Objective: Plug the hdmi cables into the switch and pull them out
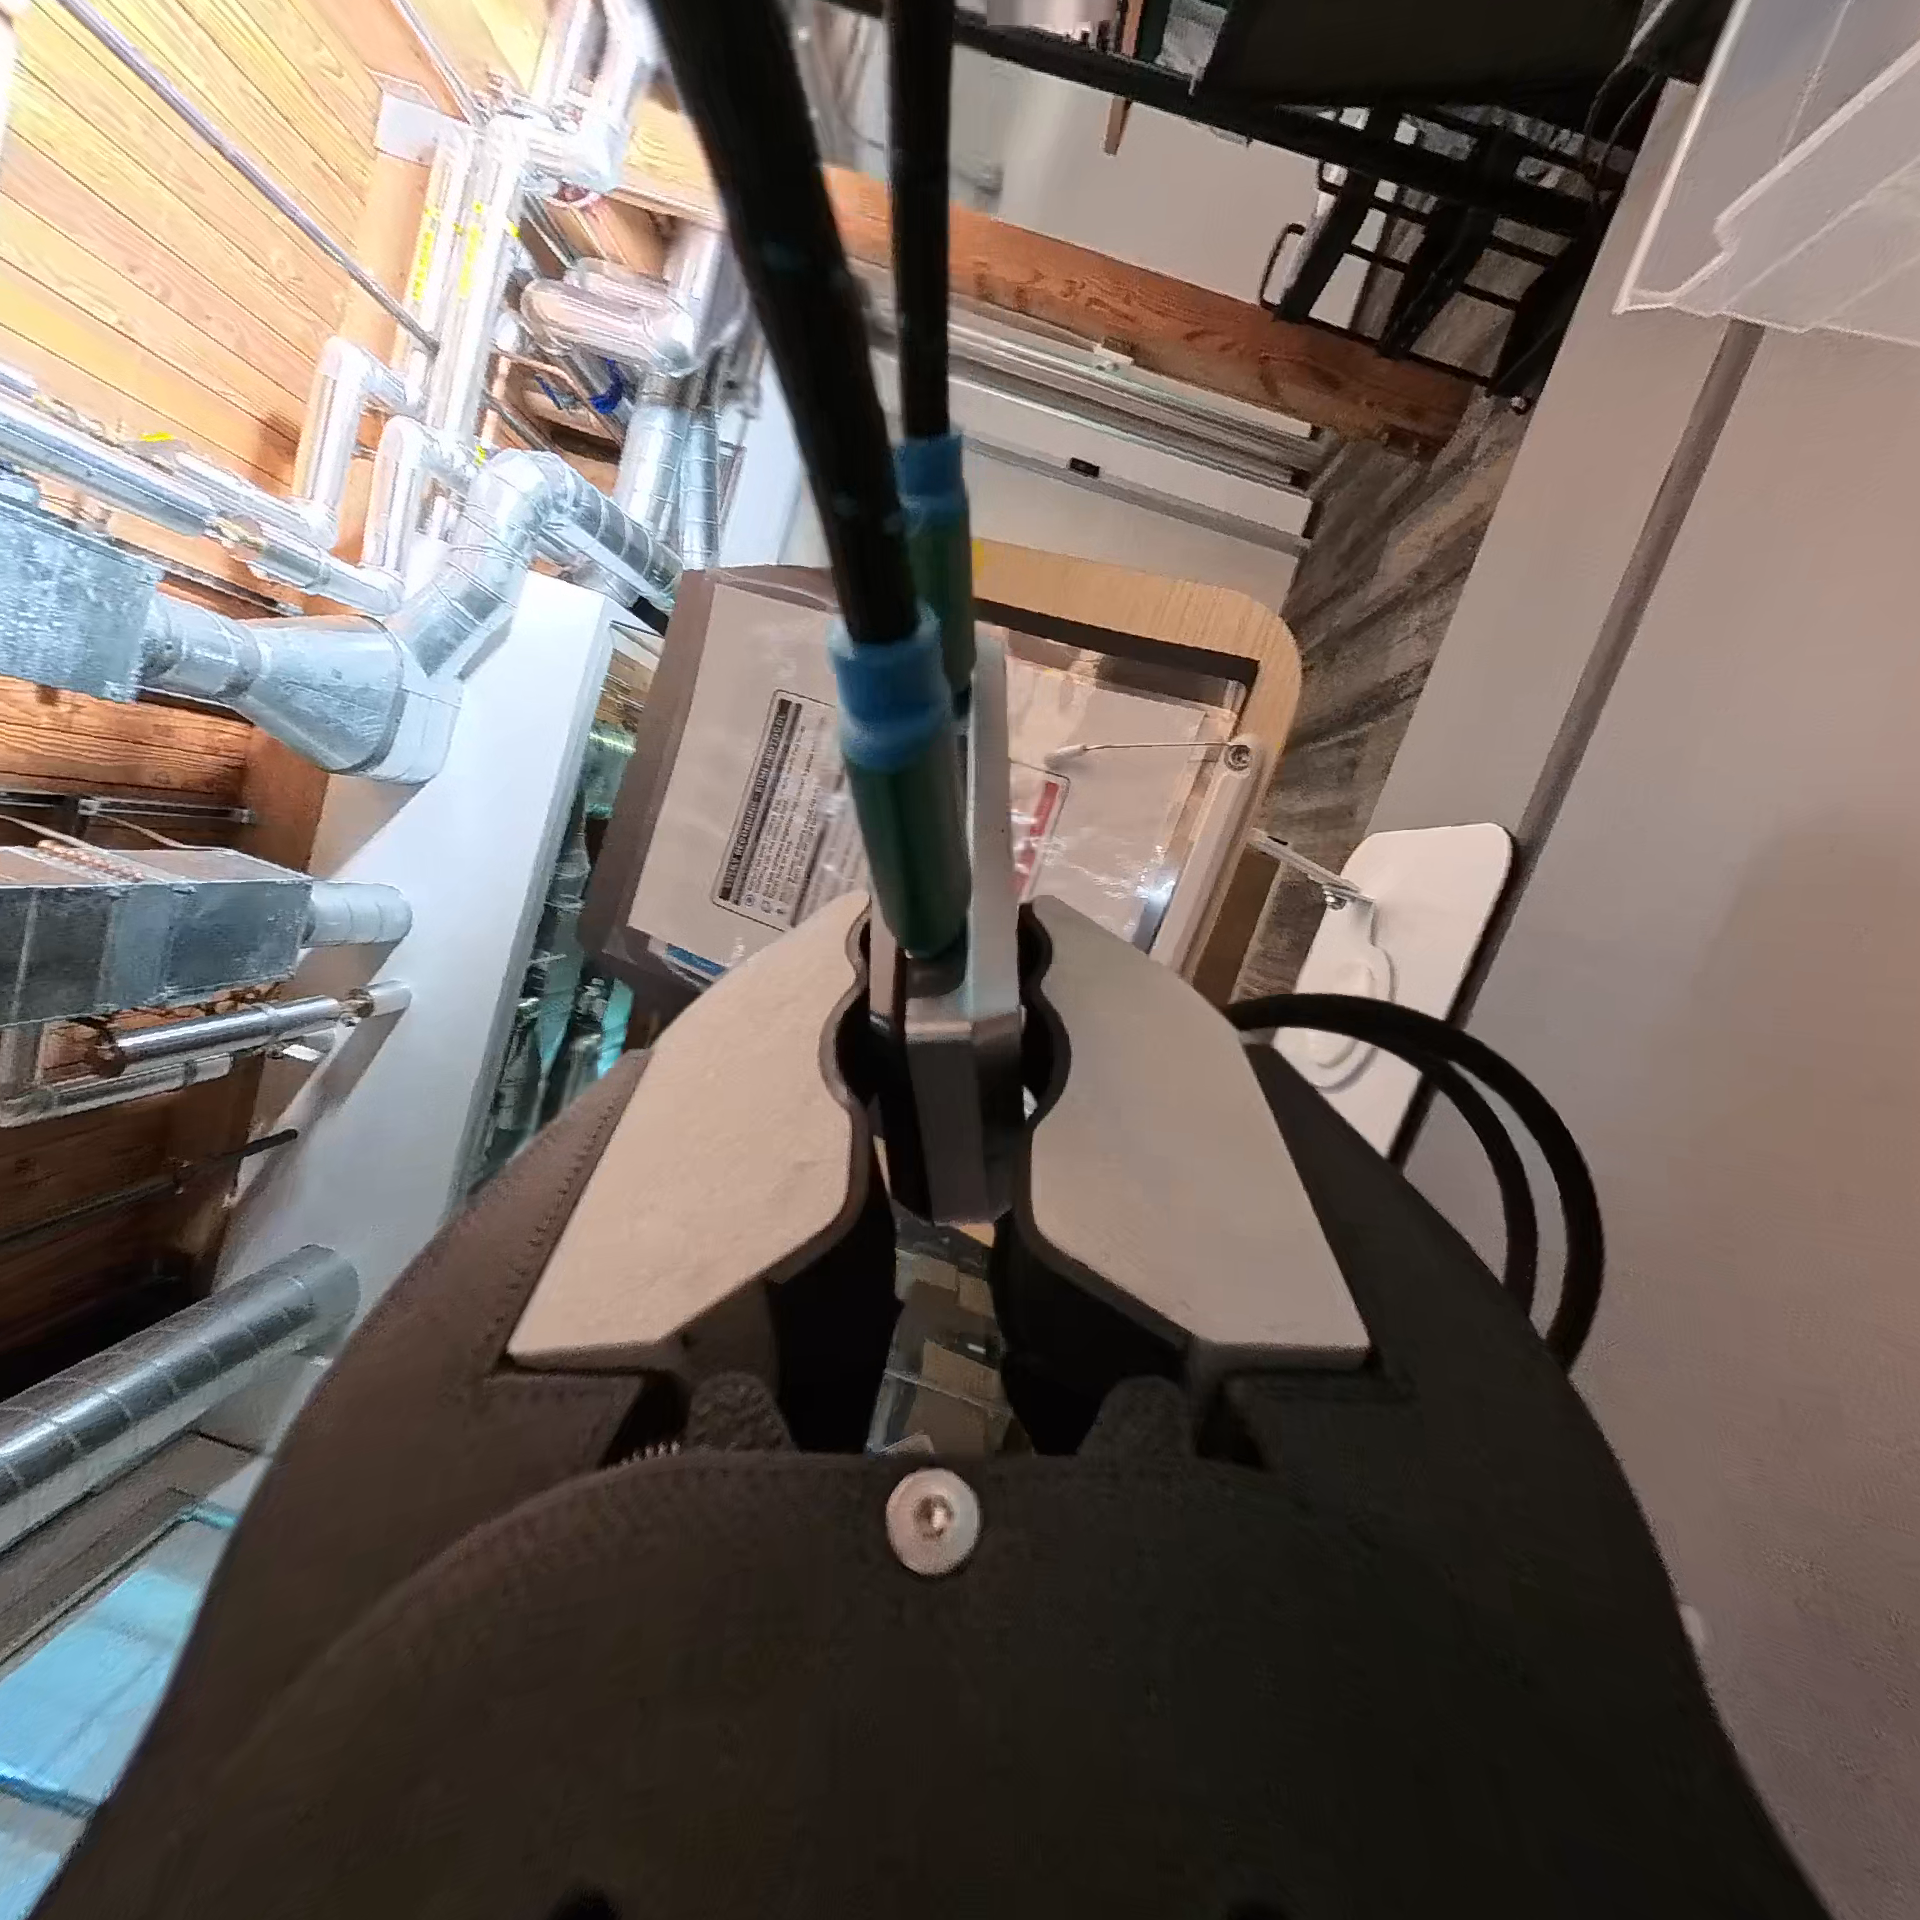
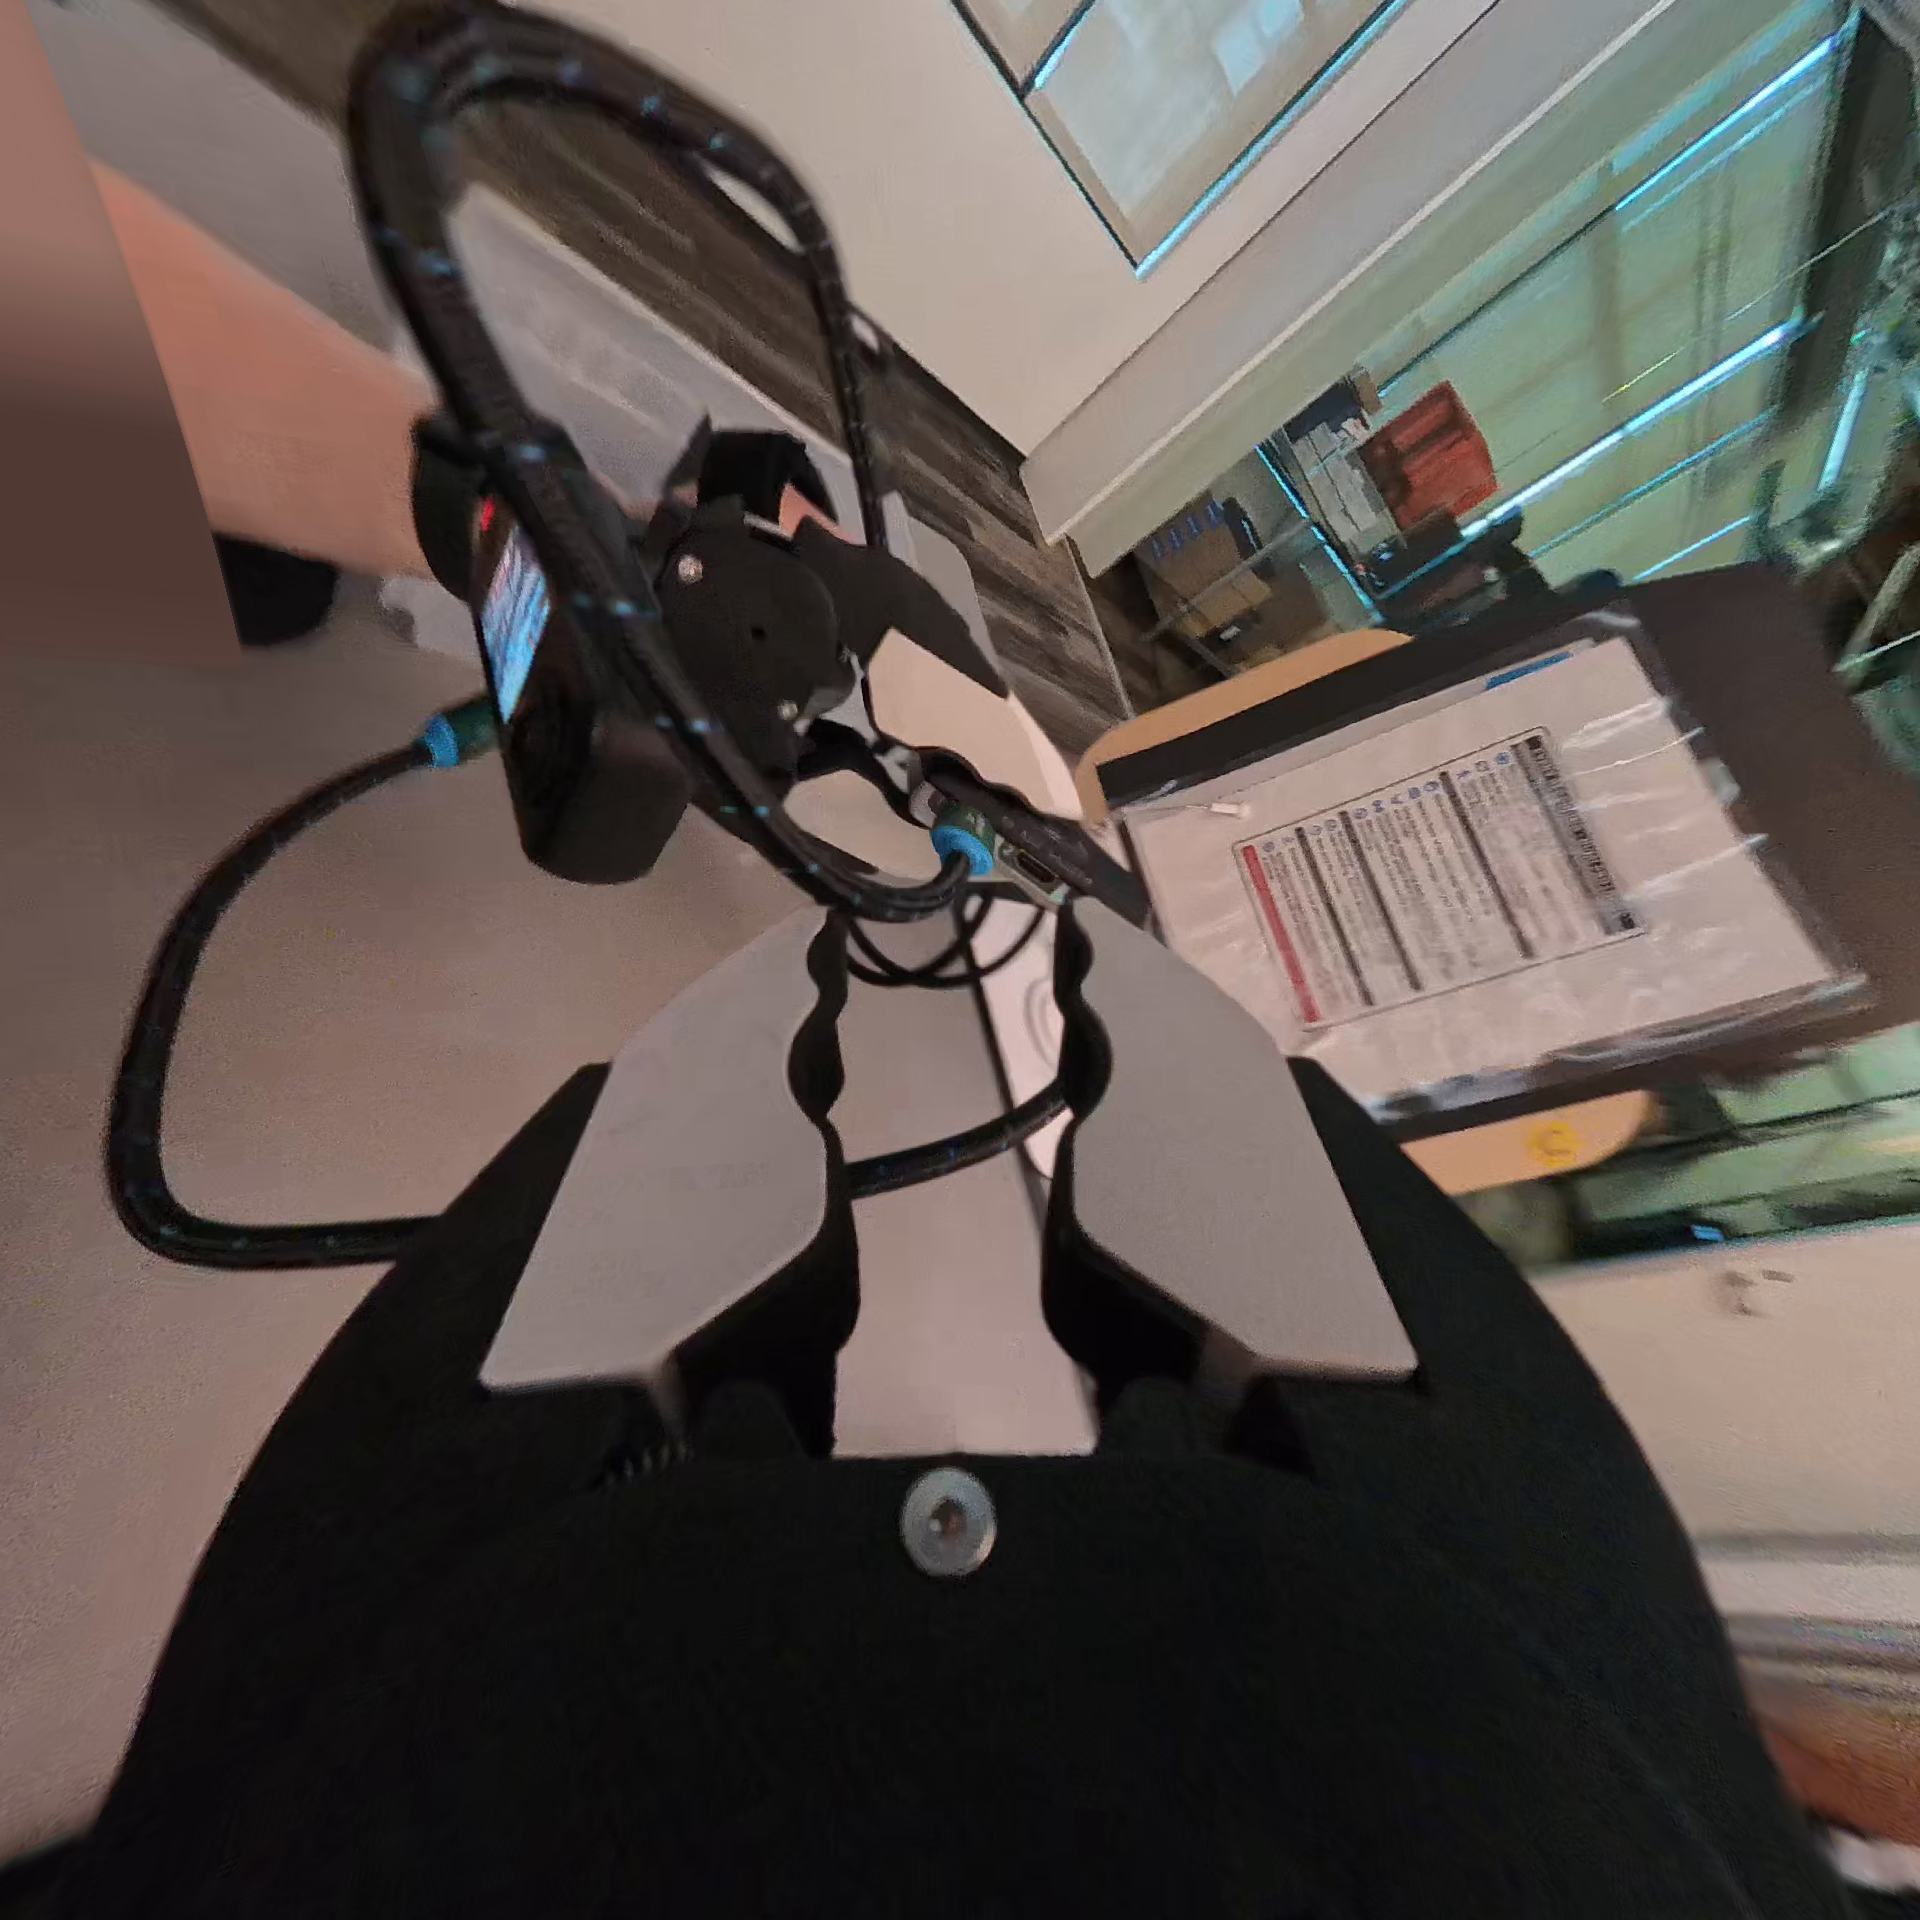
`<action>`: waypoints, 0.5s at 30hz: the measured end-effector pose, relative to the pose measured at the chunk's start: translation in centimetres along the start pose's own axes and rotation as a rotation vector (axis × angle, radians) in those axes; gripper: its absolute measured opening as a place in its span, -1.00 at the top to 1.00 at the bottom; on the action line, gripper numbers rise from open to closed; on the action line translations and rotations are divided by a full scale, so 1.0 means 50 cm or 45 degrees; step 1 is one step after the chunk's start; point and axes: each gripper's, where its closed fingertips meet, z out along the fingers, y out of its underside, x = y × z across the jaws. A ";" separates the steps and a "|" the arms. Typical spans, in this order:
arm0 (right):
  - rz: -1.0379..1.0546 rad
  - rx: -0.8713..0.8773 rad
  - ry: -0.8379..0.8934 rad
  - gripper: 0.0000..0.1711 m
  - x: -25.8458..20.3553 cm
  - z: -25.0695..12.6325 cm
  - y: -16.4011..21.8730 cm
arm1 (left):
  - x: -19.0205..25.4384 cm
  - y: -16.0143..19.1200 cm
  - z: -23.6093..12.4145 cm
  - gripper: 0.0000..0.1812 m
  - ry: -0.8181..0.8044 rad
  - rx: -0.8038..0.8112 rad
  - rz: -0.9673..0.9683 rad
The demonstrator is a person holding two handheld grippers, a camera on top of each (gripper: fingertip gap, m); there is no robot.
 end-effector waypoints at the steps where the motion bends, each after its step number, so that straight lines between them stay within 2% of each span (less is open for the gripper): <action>1: 0.082 0.040 -0.033 0.55 0.003 -0.005 -0.004 | -0.007 -0.001 -0.002 0.75 -0.034 0.006 0.009; 7: 0.676 0.287 -0.205 0.65 0.044 -0.033 -0.020 | -0.031 -0.014 -0.012 0.75 -0.198 0.020 0.163; 10: 0.818 0.162 -0.104 0.66 0.061 -0.014 0.005 | -0.021 -0.017 -0.009 0.75 -0.204 0.003 0.243; 15: 0.766 -0.190 -0.090 0.68 0.031 0.065 0.033 | -0.005 -0.014 0.001 0.75 -0.186 -0.042 0.293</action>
